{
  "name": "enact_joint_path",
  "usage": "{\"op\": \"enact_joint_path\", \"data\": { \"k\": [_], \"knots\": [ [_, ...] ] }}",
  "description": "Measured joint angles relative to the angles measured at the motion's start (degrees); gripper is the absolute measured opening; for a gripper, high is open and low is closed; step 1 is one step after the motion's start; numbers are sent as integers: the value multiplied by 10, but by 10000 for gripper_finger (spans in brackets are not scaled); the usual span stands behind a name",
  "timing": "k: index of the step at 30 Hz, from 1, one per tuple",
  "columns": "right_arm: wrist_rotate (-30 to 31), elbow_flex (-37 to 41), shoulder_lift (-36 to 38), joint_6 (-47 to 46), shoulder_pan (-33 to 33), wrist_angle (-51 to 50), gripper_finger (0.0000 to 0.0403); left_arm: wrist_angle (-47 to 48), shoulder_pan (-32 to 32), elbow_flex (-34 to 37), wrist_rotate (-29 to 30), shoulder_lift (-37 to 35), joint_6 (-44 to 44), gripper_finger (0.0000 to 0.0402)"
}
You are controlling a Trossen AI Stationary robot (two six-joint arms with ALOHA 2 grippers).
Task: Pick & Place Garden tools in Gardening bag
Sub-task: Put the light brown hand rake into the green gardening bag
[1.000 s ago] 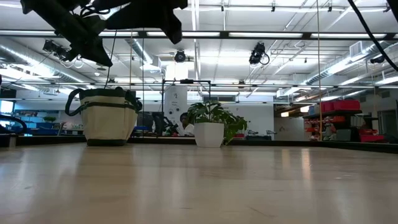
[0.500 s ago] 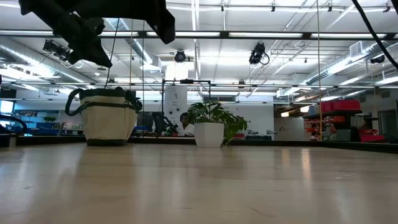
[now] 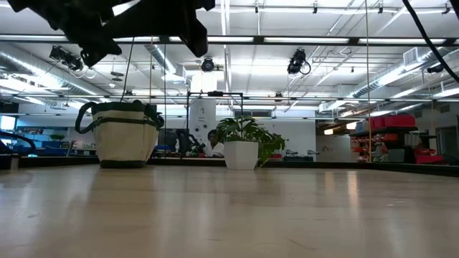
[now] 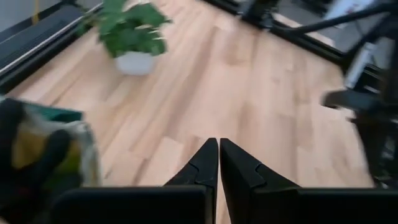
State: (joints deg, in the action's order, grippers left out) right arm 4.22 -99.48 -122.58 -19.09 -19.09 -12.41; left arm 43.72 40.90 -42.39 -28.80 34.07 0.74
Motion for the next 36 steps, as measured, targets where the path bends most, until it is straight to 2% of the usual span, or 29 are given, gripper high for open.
{"op": "enact_joint_path", "data": {
  "k": [9,17,21,28,36],
  "knots": [
    [16,0,0,1,25,-41,132,0,-110,0,8,-53,-51,18],
    [17,0,13,12,53,-75,132,0,-205,0,70,-53,-84,18],
    [47,0,30,32,67,-129,132,0,-265,0,89,-52,-96,18],
    [144,0,79,37,97,-253,132,-36,-398,31,160,-33,-148,18],
    [148,0,122,25,114,-330,132,-144,-573,98,242,34,-221,18]
  ]
}}
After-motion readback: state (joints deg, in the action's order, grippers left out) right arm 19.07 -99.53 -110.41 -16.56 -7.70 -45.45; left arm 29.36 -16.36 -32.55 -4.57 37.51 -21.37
